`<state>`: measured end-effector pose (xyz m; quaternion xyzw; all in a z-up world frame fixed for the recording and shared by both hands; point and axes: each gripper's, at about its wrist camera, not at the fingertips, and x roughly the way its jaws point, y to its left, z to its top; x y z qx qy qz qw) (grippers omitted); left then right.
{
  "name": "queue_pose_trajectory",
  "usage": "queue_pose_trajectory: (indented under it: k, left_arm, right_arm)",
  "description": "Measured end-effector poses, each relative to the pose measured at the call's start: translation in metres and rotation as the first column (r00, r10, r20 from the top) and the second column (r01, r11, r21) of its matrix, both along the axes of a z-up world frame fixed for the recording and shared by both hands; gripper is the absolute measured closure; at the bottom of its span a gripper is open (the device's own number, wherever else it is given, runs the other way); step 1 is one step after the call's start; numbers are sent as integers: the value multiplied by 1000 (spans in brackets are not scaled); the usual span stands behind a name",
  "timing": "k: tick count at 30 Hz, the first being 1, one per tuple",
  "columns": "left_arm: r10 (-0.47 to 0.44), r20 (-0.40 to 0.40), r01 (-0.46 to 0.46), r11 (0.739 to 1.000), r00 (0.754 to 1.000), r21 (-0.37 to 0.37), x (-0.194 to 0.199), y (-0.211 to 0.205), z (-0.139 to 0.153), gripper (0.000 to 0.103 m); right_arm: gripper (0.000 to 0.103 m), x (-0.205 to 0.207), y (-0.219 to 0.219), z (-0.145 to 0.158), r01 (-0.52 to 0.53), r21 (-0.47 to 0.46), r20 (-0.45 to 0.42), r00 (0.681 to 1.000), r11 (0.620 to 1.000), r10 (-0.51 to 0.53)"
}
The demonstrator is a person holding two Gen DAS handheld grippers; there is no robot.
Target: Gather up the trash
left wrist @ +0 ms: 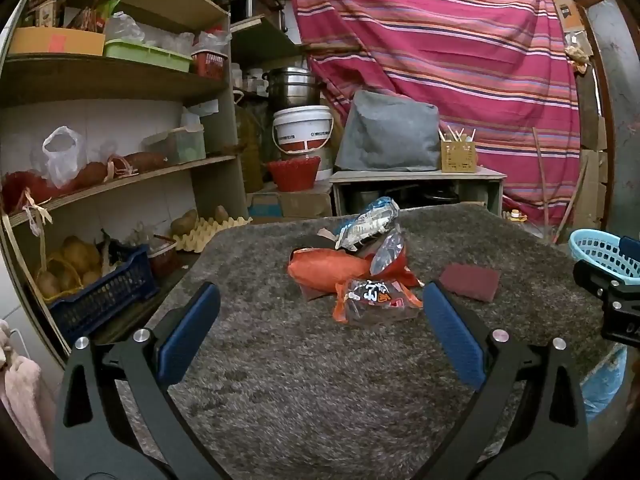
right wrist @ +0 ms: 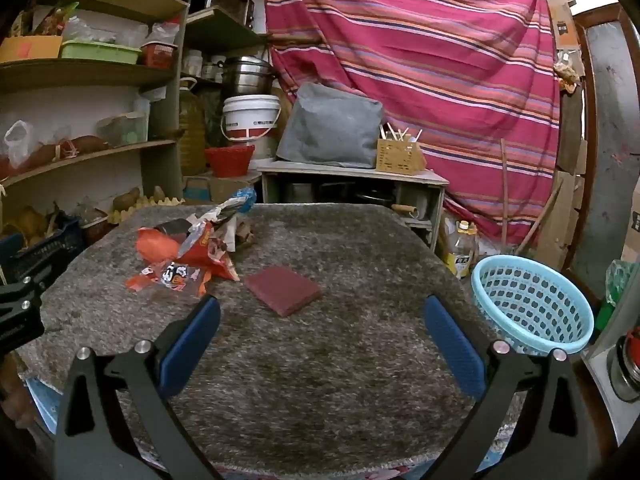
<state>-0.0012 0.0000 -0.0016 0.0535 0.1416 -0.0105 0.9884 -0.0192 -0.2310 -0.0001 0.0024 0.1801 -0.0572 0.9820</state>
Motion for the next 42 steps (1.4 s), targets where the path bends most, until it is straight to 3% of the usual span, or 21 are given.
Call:
queue_pose_trajectory:
  k: [42]
  left_arm:
    - [3,-2,-3,1000,1000,-3,-1,-1,4,5]
  right_arm:
    - [4,-1,-1,2,4,-1,2,1000,1000,-4]
